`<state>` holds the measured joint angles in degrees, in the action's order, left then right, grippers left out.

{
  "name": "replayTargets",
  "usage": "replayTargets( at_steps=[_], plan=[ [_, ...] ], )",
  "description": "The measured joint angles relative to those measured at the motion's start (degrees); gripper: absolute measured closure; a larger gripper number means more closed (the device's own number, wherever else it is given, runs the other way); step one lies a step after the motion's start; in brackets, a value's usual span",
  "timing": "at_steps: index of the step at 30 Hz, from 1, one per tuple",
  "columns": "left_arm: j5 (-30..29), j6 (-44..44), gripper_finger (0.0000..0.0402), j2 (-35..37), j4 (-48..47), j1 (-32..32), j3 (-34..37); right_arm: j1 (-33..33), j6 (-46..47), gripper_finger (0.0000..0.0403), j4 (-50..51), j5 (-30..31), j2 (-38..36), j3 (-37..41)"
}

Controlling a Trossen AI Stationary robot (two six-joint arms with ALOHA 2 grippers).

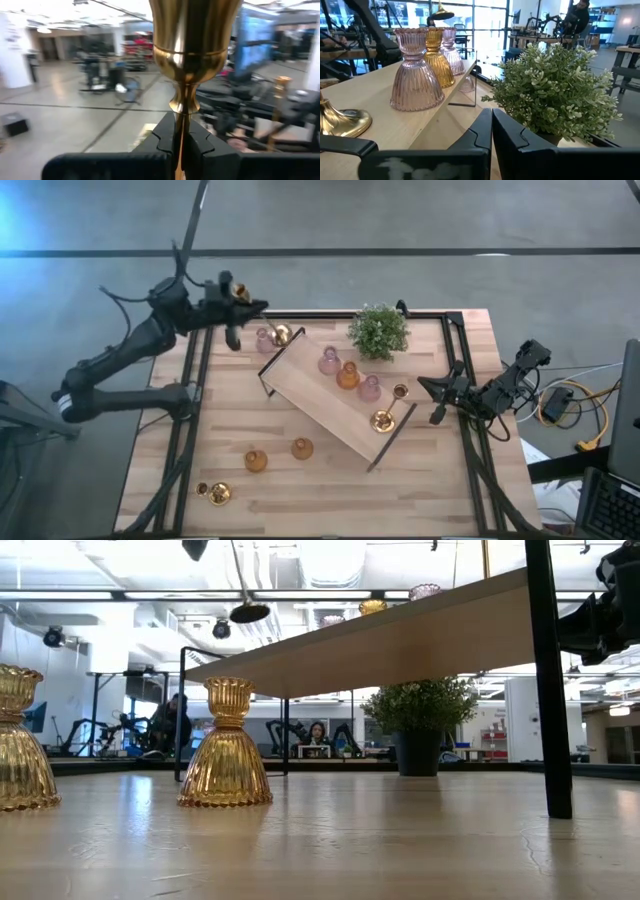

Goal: Pick & Place candle stick holders
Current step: Put the gold candle holder on the shelf

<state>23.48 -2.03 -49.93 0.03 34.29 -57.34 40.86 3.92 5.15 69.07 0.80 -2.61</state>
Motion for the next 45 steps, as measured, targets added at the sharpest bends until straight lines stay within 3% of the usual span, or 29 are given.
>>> replayTargets(
  at_steps=[7,13,45],
  plan=[
    [0.0,-0.1,0.0390,-2.6,0.4,-7.3,0.0,0.0,0.1,0.0394,0.0,0.0,0.0,0.0],
    [0.0,0.2,0.0390,-4.7,0.4,-10.0,0.2,0.0,0.1,0.0394,0.0,0.0,0.0,0.0],
    [-1.4,-8.1,0.0390,-11.3,3.4,-8.8,6.8,0.0,0.0,0.0394,0.0,0.0,0.0,0.0]
  ],
)
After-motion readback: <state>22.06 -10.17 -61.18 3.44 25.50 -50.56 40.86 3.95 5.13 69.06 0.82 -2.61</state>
